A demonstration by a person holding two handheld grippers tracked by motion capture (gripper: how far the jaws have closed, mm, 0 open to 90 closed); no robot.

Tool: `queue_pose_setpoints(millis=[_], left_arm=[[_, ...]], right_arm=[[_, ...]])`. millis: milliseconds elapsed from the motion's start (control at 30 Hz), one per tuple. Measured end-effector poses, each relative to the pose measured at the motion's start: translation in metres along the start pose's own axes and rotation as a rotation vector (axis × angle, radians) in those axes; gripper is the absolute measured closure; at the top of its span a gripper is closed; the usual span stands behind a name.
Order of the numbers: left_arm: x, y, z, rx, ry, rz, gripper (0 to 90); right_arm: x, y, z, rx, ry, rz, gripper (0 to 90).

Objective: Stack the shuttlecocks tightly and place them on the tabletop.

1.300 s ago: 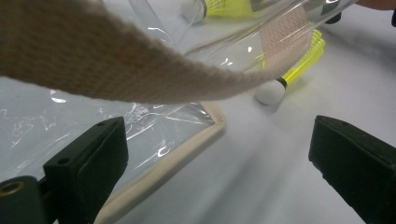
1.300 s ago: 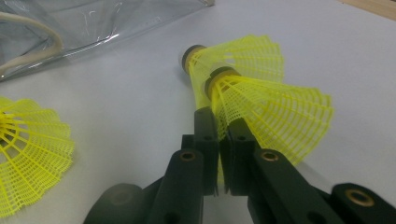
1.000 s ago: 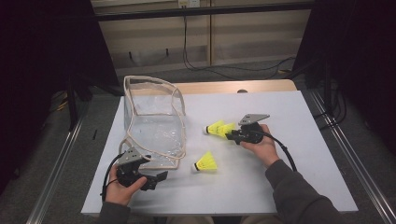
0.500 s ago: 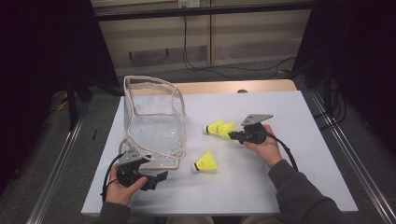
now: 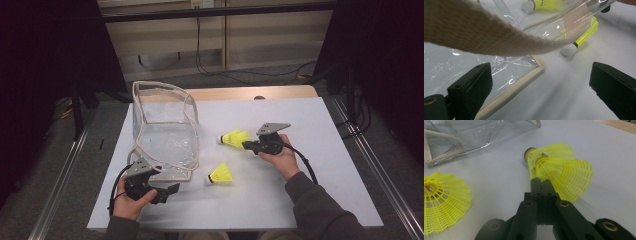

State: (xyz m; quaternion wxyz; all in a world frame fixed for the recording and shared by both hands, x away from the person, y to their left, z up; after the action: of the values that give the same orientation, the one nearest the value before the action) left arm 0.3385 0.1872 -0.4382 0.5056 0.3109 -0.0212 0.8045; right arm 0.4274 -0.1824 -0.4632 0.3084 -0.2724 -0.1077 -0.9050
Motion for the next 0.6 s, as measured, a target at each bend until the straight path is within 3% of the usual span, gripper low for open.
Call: queue_pose_setpoints(millis=[333, 600], left_arm=[[0.0000, 0.0002, 0.0000, -0.001, 0.000, -0.001, 4.8], [0.0001, 0.0004, 0.0001, 0.000, 0.002, -0.001, 4.8]], right_arm=[[-0.0019, 0.0000, -0.0013, -0.011, -0.001, -0.003, 90.0], [-0.0025, -0.0008, -0.0017, -0.010, -0.003, -0.014, 84.8]])
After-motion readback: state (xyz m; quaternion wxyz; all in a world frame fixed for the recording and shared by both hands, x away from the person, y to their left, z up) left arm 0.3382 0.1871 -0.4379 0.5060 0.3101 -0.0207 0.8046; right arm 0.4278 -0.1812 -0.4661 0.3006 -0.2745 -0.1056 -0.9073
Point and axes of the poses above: each handheld gripper's, and its own axes: x roughly backward along the jaws, z roughly out of its top, y roughly to its right, the point moved 3 cm from there along -x, roughly forward along the jaws, and after that the axes turned 11 degrees about -z, right-handed, at the moved point
